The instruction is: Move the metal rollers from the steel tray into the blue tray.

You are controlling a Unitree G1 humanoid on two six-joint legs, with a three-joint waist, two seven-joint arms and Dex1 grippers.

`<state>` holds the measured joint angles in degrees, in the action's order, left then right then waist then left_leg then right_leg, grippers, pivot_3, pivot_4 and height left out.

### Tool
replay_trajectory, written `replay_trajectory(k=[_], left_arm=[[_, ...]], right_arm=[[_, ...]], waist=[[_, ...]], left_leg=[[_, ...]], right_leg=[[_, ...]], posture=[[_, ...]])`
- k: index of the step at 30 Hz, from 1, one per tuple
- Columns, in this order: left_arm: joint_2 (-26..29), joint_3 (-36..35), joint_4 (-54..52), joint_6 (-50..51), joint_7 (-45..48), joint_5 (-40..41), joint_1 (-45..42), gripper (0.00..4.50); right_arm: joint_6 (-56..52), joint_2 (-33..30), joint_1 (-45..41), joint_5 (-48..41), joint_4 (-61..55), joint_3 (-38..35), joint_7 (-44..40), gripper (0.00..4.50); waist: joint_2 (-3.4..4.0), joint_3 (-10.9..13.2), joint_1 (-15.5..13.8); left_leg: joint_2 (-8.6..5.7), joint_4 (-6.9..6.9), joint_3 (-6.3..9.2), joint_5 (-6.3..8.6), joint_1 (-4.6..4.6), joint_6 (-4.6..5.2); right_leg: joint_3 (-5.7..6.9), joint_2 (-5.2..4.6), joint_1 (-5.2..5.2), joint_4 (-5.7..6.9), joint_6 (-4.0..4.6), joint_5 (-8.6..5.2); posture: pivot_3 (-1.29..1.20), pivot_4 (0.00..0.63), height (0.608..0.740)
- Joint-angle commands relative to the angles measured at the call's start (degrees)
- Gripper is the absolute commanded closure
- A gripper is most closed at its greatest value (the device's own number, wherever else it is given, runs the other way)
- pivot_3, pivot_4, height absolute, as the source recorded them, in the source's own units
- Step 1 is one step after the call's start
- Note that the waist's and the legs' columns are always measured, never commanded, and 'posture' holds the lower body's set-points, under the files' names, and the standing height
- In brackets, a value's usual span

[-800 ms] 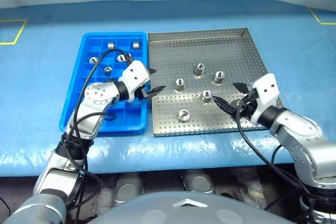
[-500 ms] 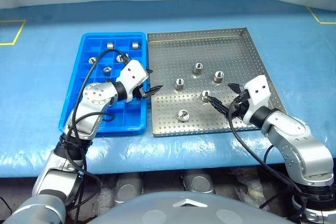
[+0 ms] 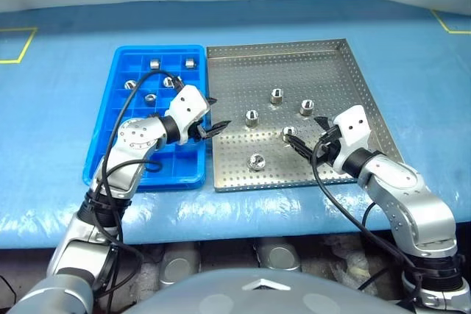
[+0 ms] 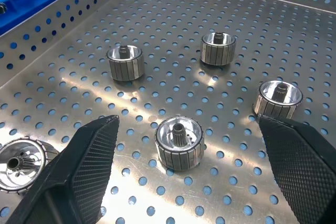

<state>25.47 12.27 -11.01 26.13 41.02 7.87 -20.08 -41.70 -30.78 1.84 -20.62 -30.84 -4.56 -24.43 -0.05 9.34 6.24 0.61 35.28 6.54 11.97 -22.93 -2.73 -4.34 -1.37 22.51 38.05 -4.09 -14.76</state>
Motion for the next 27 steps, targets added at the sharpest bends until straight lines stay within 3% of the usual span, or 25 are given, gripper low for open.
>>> replay_trajectory(k=[1, 9, 17, 27], left_arm=[[-0.65, -0.26, -2.22, 0.47, 0.07, 1.17, -0.14, 1.21], [-4.84, 3.03, 2.56, 1.49, 0.53, 0.27, -5.3, 1.21], [-13.97, 8.9, 22.46, 0.81, -4.53, -6.39, -14.39, 1.21], [-20.08, 7.79, 39.32, -0.7, -12.16, -11.02, -19.59, 1.21]], right_arm=[[0.92, 0.84, -0.1, 0.14, -1.46, -0.97, 1.05, 0.03], [1.91, 2.15, 0.47, 1.5, -1.12, -0.29, 2.05, 0.03], [3.25, 4.03, 1.48, 2.18, -2.71, -0.34, 3.11, 0.03], [3.94, 5.23, 3.61, 2.95, -5.17, -2.04, 5.85, 0.03]], waist=[[0.0, 0.0, 0.0], [0.0, 0.0, -0.03], [0.01, -0.01, 1.23], [0.02, -0.01, 3.29]], left_leg=[[0.0, 0.0, 0.0, 0.0, 0.0, 0.0], [-0.01, 0.08, 0.0, 0.0, -0.02, 0.0], [-0.05, 0.22, 0.0, 0.01, -0.02, 0.01], [-0.05, 0.22, -0.01, 0.02, -0.03, 0.03]], right_leg=[[0.0, 0.0, 0.0, 0.01, 0.0, 0.0], [0.01, 0.0, -0.02, 0.02, -0.02, 0.01], [-0.02, 0.01, -0.08, 0.02, -0.12, 0.06], [-0.07, 0.01, -0.07, 0.02, -0.15, 0.07]], posture=[[-0.15, 0.15, 0.74], [-0.17, 0.15, 0.74], [-0.22, 0.15, 0.74], [-0.26, 0.15, 0.74]])
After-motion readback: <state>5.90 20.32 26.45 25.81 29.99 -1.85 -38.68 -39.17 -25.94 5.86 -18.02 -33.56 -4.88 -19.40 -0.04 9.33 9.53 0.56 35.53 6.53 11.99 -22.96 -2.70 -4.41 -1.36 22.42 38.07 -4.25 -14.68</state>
